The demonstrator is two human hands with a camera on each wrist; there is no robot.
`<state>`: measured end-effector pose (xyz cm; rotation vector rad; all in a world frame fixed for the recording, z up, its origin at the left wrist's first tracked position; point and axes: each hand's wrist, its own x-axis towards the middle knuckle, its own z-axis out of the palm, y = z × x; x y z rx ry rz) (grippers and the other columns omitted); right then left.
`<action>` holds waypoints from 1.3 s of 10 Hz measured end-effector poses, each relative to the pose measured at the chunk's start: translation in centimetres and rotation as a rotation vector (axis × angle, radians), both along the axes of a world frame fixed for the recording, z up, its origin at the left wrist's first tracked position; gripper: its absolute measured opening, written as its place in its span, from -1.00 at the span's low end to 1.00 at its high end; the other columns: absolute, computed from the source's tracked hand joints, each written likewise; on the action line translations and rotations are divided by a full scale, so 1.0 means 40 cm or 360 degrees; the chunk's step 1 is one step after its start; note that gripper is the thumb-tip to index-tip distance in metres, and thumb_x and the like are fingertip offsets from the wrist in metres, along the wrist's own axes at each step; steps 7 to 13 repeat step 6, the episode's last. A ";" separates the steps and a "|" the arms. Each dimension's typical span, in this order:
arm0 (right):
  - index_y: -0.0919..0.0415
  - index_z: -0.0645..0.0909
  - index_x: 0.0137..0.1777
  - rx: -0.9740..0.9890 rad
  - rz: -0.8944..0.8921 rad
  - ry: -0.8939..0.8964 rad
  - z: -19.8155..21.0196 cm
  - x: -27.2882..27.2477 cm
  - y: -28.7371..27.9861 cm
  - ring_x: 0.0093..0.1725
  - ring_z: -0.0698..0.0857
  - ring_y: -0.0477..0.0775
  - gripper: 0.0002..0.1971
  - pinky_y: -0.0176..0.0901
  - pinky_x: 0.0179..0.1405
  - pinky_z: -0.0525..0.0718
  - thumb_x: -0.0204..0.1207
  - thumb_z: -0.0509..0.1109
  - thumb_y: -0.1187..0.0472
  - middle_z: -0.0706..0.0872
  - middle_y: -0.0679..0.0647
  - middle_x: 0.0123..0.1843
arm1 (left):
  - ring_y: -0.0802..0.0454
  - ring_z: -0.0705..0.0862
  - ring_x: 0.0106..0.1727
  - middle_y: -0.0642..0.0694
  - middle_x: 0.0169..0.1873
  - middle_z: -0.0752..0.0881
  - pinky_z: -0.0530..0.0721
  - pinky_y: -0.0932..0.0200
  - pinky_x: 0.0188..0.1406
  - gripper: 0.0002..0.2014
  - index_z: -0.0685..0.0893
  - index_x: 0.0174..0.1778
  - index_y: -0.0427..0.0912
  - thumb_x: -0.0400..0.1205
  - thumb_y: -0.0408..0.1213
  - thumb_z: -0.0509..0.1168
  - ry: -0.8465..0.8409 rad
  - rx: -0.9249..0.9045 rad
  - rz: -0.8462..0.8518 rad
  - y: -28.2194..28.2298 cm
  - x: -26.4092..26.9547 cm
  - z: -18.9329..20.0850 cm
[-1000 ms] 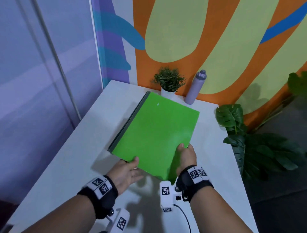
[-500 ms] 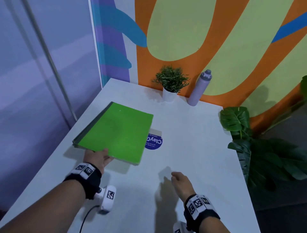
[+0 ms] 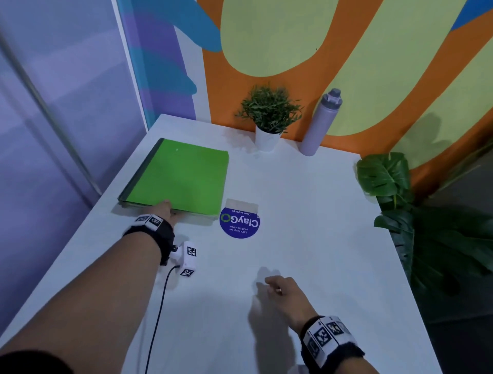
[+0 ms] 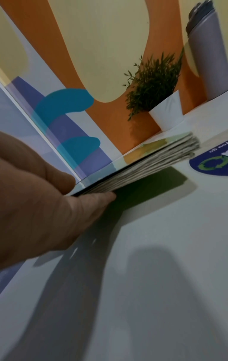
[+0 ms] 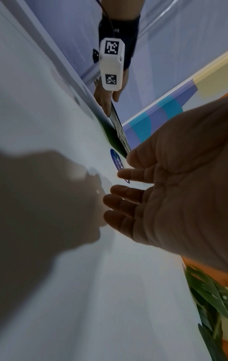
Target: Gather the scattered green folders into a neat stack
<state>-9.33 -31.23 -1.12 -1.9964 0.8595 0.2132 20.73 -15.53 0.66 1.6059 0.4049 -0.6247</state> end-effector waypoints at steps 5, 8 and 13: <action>0.07 0.54 0.33 -0.0127 0.0112 0.0041 -0.005 0.030 -0.017 0.23 0.62 0.08 -0.68 -0.16 0.29 0.53 0.61 0.23 0.10 0.47 0.09 0.22 | -0.36 0.46 0.48 -0.36 0.52 0.42 0.51 -0.25 0.42 -0.32 0.24 0.58 -0.28 0.57 -0.23 0.35 -0.0361 0.0439 -0.0305 -0.040 0.017 0.006; 0.06 0.48 0.41 -0.0249 0.0276 0.0117 0.024 0.009 -0.007 0.30 0.56 0.12 -0.63 -0.16 0.29 0.50 0.63 0.16 0.09 0.50 0.14 0.33 | -0.29 0.49 0.46 -0.34 0.49 0.47 0.49 -0.18 0.45 -0.43 0.31 0.57 -0.24 0.61 -0.31 0.26 -0.0453 0.0543 -0.0810 -0.022 -0.061 0.025; 0.06 0.48 0.41 -0.0249 0.0276 0.0117 0.024 0.009 -0.007 0.30 0.56 0.12 -0.63 -0.16 0.29 0.50 0.63 0.16 0.09 0.50 0.14 0.33 | -0.29 0.49 0.46 -0.34 0.49 0.47 0.49 -0.18 0.45 -0.43 0.31 0.57 -0.24 0.61 -0.31 0.26 -0.0453 0.0543 -0.0810 -0.022 -0.061 0.025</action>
